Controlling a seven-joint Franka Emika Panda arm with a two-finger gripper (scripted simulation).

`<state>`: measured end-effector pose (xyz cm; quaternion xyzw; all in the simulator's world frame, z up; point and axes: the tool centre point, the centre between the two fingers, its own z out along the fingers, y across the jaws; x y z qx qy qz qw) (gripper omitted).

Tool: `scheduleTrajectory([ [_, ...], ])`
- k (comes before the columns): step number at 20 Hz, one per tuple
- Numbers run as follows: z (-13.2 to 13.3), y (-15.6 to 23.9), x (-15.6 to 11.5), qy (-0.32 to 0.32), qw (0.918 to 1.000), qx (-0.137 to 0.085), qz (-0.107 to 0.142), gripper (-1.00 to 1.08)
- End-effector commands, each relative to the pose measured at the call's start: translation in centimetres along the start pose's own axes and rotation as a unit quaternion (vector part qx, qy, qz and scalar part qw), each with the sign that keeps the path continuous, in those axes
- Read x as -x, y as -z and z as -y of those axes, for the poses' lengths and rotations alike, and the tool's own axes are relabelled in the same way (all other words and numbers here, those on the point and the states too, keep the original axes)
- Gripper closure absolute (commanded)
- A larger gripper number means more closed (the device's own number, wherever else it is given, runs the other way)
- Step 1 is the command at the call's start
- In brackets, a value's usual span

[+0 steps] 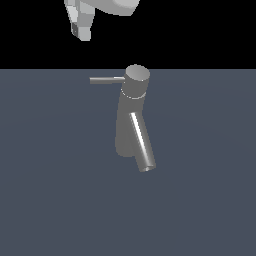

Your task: Turn on the faucet by rotating a designated handle.

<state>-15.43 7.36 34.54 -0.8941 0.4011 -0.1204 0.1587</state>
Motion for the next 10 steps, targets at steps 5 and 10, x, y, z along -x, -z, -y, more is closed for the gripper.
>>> scheduleTrajectory([
  [5, 1.1, -2.5, -1.3, -0.068, 0.9971, -0.026, -0.022, 1.08],
  [10, 1.9, -4.3, -2.4, -0.119, 0.9910, -0.046, -0.039, 1.08],
])
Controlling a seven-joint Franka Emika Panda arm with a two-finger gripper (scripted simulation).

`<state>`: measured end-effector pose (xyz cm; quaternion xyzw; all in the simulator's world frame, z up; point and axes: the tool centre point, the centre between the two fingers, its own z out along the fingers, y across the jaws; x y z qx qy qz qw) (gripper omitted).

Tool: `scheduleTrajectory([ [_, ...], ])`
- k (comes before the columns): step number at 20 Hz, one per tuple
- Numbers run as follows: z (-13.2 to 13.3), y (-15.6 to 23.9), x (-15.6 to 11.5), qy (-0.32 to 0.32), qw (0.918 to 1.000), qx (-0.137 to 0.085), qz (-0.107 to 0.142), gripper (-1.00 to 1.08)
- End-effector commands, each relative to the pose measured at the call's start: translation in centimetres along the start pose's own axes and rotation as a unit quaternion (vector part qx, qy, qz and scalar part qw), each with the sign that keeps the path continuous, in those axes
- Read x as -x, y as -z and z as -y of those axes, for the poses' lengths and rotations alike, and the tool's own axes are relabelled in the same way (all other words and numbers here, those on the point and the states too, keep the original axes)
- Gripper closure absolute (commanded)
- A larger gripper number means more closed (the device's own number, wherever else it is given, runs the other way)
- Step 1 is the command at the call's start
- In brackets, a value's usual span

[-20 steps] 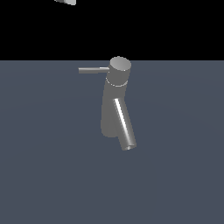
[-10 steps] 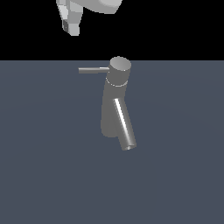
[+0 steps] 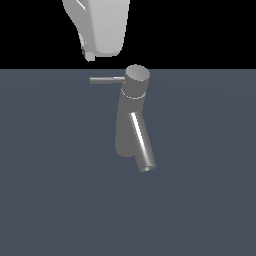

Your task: Turn on the faucet by rotating a designated handle.

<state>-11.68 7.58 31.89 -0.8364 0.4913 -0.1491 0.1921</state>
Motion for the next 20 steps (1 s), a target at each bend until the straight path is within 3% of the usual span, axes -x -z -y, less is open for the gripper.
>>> scheduleTrajectory([
  [1, 0.4, -1.0, -0.5, -0.026, 0.9996, -0.010, -0.009, 1.08],
  [11, 1.8, -3.7, -2.1, -0.100, 0.9936, -0.039, -0.033, 1.08],
  [20, 2.2, -4.5, -2.6, -0.122, 0.9905, -0.048, -0.040, 1.08],
])
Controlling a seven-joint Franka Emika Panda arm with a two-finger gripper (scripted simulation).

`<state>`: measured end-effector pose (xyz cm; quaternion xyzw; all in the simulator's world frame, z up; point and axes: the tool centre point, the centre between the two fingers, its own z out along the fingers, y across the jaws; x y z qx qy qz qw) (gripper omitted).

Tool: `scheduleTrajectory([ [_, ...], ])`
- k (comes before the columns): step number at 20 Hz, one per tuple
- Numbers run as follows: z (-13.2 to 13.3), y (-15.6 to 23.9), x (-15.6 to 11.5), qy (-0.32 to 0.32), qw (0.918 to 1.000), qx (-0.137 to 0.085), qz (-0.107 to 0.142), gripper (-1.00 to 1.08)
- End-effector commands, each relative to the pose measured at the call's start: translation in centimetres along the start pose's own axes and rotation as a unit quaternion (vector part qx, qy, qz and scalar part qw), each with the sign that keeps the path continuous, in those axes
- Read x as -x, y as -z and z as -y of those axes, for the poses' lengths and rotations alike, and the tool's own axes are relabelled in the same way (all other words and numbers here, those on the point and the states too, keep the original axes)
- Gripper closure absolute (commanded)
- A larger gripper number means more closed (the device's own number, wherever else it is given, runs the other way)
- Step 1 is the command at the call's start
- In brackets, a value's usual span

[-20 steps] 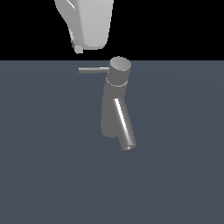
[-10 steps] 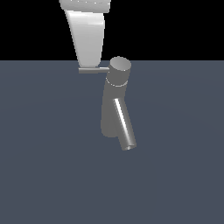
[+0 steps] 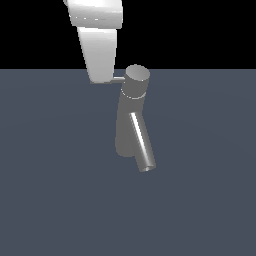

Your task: Turn on the faucet by rotating a designated handle.

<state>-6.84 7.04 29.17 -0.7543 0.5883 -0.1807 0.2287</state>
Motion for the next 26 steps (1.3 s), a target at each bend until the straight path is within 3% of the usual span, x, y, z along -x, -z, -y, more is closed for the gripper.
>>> scheduleTrajectory([
  [1, 0.1, -0.1, 0.0, -0.002, 1.0000, -0.001, -0.001, 1.08],
  [26, -5.1, -0.1, 0.4, -0.001, 1.0000, -0.001, -0.001, 1.08],
])
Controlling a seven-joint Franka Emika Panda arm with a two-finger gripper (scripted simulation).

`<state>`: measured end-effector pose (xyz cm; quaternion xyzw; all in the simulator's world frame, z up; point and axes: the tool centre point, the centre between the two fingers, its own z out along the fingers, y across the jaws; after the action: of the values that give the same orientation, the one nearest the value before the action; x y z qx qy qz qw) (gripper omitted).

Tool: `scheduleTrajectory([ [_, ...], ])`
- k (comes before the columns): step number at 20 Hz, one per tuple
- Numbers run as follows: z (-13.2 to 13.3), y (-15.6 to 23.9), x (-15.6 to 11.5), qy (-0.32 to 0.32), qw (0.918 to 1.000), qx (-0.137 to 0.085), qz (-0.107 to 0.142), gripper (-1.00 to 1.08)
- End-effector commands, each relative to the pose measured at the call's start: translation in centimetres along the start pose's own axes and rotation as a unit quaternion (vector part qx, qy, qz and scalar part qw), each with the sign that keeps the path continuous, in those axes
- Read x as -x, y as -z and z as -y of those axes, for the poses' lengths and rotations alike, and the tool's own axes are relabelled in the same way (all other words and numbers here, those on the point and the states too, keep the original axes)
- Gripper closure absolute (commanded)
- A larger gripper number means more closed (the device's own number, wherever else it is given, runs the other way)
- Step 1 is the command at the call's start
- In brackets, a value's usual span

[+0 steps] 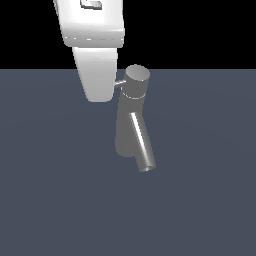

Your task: Turn on the faucet by rotating a designated handle.

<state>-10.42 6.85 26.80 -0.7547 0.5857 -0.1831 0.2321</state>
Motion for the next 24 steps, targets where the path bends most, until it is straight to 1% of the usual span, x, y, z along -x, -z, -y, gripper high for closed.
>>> scheduleTrajectory([
  [1, -1.1, 0.0, -0.3, -0.004, 1.0000, 0.004, -0.002, 1.08],
  [8, -2.4, 0.0, -0.1, -0.004, 1.0000, 0.004, -0.002, 1.08],
  [9, -2.4, 0.0, -0.1, -0.004, 1.0000, 0.004, -0.002, 1.08],
  [10, -1.7, 0.1, 0.3, 0.001, 1.0000, -0.001, 0.001, 1.08],
  [24, -3.6, 0.1, -1.2, 0.000, 1.0000, 0.000, 0.000, 1.08],
])
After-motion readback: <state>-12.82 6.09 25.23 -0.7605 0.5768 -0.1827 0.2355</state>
